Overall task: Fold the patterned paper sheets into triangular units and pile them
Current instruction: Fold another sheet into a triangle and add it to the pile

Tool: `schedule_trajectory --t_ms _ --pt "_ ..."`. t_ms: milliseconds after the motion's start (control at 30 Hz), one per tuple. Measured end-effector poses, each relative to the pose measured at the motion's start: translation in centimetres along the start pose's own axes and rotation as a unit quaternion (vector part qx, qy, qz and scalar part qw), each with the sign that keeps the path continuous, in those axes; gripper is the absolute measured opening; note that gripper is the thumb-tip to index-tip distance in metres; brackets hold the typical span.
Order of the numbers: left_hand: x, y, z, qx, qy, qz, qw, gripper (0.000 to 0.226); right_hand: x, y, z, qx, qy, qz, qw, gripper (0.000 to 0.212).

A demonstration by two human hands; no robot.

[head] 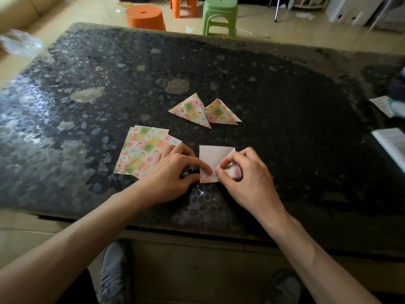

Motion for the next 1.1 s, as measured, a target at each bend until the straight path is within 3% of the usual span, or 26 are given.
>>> schedule_trajectory --t_ms 133,333,567,1100 --pt "0.1 0.0 -0.1 0.001 0.005 -0.006 1.0 0.038 0.0 0.2 0.0 0.007 -0.008 0.002 1.0 0.026" --pt "-0.3 0.1 0.3 0.005 0.012 0.024 1.0 0.02 -0.2 0.3 -0.1 0.013 -0.001 -0.004 1.0 0.037" --pt "-0.7 0.1 0.4 0.009 0.01 0.059 0.998 0.016 -0.6 0.4 0.0 0.013 0.013 -0.002 1.0 0.037" --pt "-0.7 -0.1 -0.2 0.001 0.004 0.038 0.999 0.019 -1.5 1.0 -0.1 0.041 0.066 0.007 0.997 0.044"
Point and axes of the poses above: each hand's wrist, its own y-axis away from the middle knuckle, its own x-axis out of the back of the hand, z = x × y, the point moved 1 cm from there along -y, towards the middle knuckle, and after that the axes turned 6 degrees about x, right-handed, at the moved point
